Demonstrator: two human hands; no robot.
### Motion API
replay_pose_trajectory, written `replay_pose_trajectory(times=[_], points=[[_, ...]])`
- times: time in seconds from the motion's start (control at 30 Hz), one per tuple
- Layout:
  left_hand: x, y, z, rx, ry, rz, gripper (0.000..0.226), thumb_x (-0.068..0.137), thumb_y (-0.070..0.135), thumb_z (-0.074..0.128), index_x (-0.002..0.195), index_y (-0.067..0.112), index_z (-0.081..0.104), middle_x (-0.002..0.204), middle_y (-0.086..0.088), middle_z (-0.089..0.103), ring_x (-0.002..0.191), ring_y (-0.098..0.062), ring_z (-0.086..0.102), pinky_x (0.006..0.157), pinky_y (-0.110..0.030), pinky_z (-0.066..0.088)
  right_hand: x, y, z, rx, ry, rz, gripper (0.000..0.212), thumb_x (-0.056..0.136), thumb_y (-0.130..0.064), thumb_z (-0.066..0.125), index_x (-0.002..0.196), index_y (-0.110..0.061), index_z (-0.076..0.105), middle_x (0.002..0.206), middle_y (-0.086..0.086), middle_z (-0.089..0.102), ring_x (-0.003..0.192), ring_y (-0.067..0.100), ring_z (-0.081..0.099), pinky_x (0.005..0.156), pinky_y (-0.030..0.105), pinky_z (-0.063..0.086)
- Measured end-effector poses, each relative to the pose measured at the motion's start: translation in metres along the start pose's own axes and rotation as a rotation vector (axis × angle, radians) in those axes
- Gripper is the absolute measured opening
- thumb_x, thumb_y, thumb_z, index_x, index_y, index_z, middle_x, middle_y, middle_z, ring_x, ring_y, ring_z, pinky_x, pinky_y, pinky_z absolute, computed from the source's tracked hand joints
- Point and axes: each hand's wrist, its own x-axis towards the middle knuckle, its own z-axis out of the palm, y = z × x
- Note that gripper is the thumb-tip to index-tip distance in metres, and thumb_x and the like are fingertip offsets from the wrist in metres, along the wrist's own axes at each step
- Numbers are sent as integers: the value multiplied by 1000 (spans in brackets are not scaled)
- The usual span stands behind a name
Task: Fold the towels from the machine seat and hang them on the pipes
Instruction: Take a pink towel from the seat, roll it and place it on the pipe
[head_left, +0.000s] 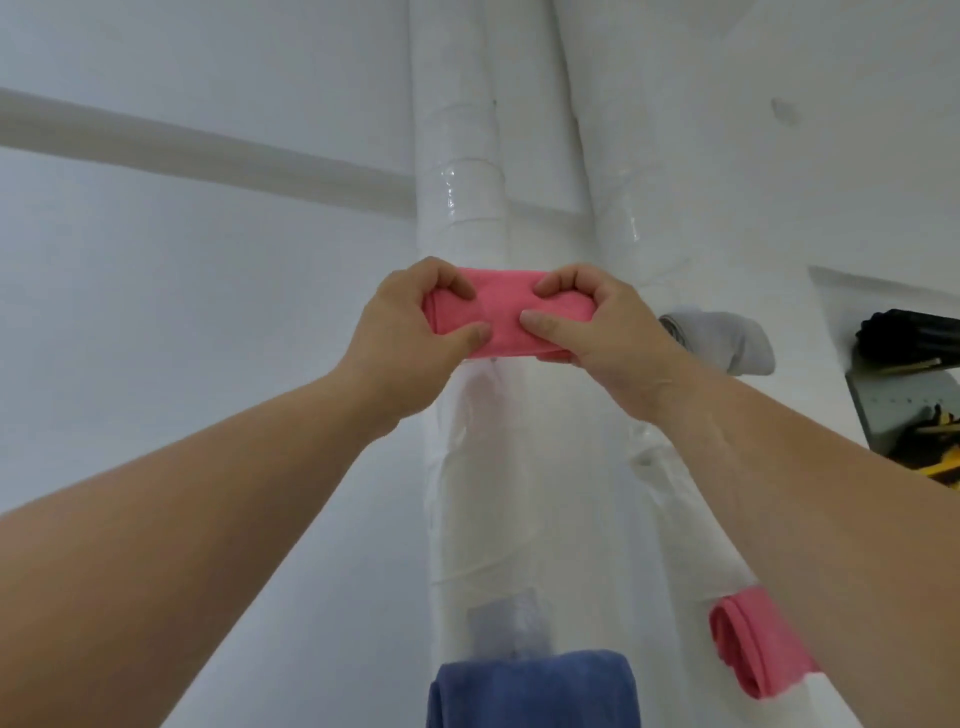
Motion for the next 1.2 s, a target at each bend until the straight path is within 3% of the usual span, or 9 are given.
replay_pose_trajectory(times=[0.33,0.6,0.67,0.73,0.77,0.87,0.93,1.03,1.2], points=[[35,-33,20,41,60,-91,29,77,11,82,98,25,67,113,-2,64,94,-30,69,82,-44,61,49,50,11,-152,75,-12,20,82,-19,83,90,-23,65,102,-4,63,88,21,65,80,48,61],[19,-37,15,-12,21,-160,28,81,0,80,105,10,68,103,-4,65,65,-17,63,56,-20,55,29,59,10,-89,2,10,22,83,-16,83,95,-18,65,105,-1,63,79,15,63,65,31,59],[17,-37,15,-26,17,-198,23,83,3,78,103,10,69,101,-6,65,64,-18,62,59,-24,57,28,59,12,-162,4,2,18,87,-28,79,93,-21,63,104,-1,63,80,14,61,65,30,57],[23,-34,16,84,58,-223,8,86,17,70,92,11,69,90,-4,63,69,-20,58,64,-35,54,33,58,15,-474,50,-56,23,94,-47,64,87,-26,57,108,2,58,91,18,57,80,33,49],[28,-31,16,220,86,-199,16,87,26,62,85,11,67,86,-3,60,73,-22,56,66,-36,50,35,57,18,-666,74,-81,28,97,-51,55,88,-25,55,112,4,53,98,22,53,87,36,45],[35,-27,20,738,121,50,20,94,34,52,90,15,56,113,-8,57,100,-31,55,86,-41,46,36,53,31,-924,182,-238,33,102,-43,45,110,-12,52,126,9,49,115,30,48,97,42,40],[34,-34,23,839,56,181,24,102,29,44,119,16,54,137,-8,55,125,-34,51,103,-48,38,36,57,36,-864,160,-271,41,104,-40,42,135,-13,44,138,9,49,131,30,45,105,43,38],[27,-52,26,775,-67,108,50,109,33,25,158,26,27,167,5,26,155,-21,20,125,-48,15,37,72,36,-716,57,-182,57,107,-44,29,159,-24,19,165,3,27,155,24,17,124,46,20],[20,-81,31,669,-41,64,61,106,51,13,162,29,4,171,13,2,157,-11,1,127,-47,1,45,96,35,-466,39,-231,58,107,-45,26,161,-24,16,168,-3,17,156,15,10,127,42,14]])
